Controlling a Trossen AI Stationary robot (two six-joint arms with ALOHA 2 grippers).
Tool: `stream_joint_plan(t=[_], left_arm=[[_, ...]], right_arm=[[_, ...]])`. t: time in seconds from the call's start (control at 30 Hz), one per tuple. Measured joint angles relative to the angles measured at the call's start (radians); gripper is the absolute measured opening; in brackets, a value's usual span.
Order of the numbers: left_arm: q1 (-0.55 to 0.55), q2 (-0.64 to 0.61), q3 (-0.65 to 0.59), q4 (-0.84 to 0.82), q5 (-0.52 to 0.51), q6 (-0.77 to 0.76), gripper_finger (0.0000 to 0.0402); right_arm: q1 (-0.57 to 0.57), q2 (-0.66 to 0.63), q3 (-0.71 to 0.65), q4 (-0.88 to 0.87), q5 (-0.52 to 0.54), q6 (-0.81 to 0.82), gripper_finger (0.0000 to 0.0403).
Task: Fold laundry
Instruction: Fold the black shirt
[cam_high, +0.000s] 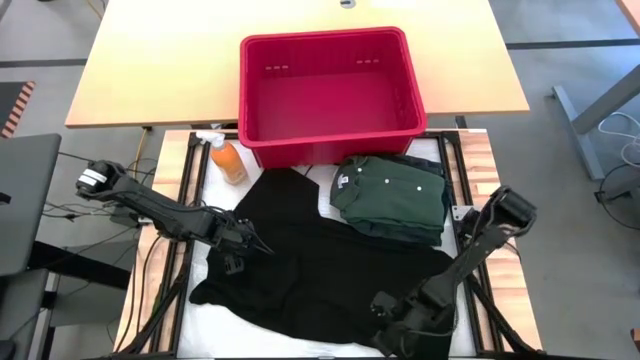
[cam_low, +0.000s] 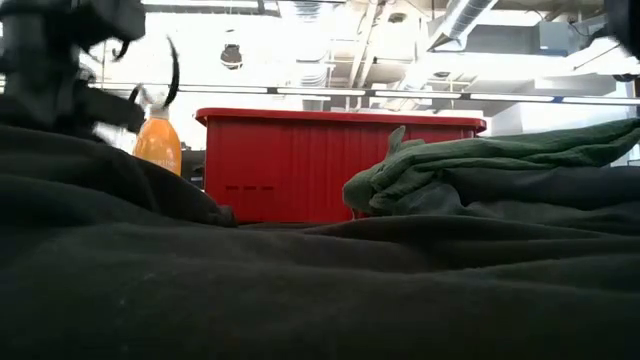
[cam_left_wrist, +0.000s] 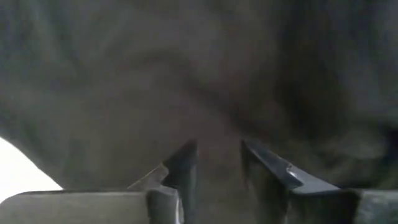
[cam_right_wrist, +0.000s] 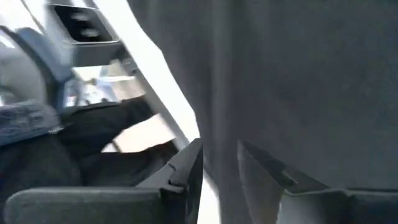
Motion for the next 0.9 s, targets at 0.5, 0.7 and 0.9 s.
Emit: stream_joint_plan(t=[0.5,0.7,0.9], left_arm=[[0.118,-0.001,-0.144,0.033,-0.113,-0.025,0.0016],[0.25,0.001,-0.146,0.022,-0.187,-0.037,0.0002],[0.339,0.001,-0.135,0.036,-0.186,0.035,0.0001]], right_arm=[[0.032,0.014,0.0,-0.545,-0.157,-0.027,0.0101],[0.032,-0.134,-0.002,-0.64,-0.13,-0.052,0.0101],[0.02,-0.287,-0.002,-0.524,0.09,-0.026,0.0101]])
